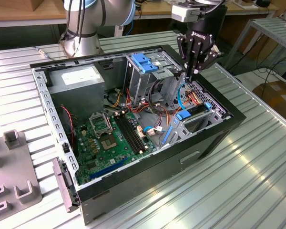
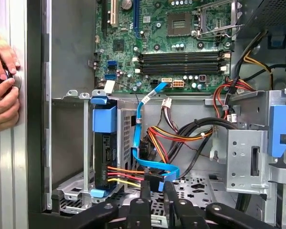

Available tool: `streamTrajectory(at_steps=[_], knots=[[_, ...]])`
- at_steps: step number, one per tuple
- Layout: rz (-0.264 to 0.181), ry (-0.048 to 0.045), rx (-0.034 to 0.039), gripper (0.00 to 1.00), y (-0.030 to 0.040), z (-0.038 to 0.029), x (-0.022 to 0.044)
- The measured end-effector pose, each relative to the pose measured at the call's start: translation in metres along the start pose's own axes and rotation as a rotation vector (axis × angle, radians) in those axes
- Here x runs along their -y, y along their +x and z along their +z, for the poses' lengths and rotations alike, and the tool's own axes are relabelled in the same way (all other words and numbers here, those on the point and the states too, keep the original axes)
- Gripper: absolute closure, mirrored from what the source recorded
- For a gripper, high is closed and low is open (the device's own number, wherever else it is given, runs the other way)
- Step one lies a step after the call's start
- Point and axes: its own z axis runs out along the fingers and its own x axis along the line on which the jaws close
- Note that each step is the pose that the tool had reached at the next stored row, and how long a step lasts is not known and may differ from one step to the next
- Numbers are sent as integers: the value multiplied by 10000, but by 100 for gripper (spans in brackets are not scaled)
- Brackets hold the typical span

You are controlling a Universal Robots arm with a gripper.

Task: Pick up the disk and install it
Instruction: 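Insert the second disk wire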

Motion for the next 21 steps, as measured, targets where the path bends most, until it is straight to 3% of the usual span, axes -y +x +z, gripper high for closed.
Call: streamTrajectory(at_steps=[1, 2, 3, 4, 6, 8, 9, 10, 11, 12, 13, 15, 17, 20, 21], knots=[[-10, 1, -379, 71, 0, -1, 0], [-16, 2, -646, 65, 0, -1, 0], [-20, 2, -821, 65, 0, -2, 0], [-26, 2, -1076, 65, -4, 0, 0], [-32, 3, -1368, 65, -12, 1, 0], [-45, 5, -1909, 73, -21, 4, 0], [-50, 5, -2082, 79, -24, 5, 1], [-52, 5, -2199, 79, -26, 6, 1], [-53, 6, -2229, 79, -27, 11, 1], [-50, 6, -2177, 79, -28, 19, 0], [-45, 5, -1993, 79, -29, 24, -1], [-41, 4, -1763, 79, -28, 31, 0], [-30, 3, -1301, 79, -23, 39, 0], [-1, 0, -64, 79, -5, 44, 0], [7, -1, 301, 79, 3, 47, 0]])
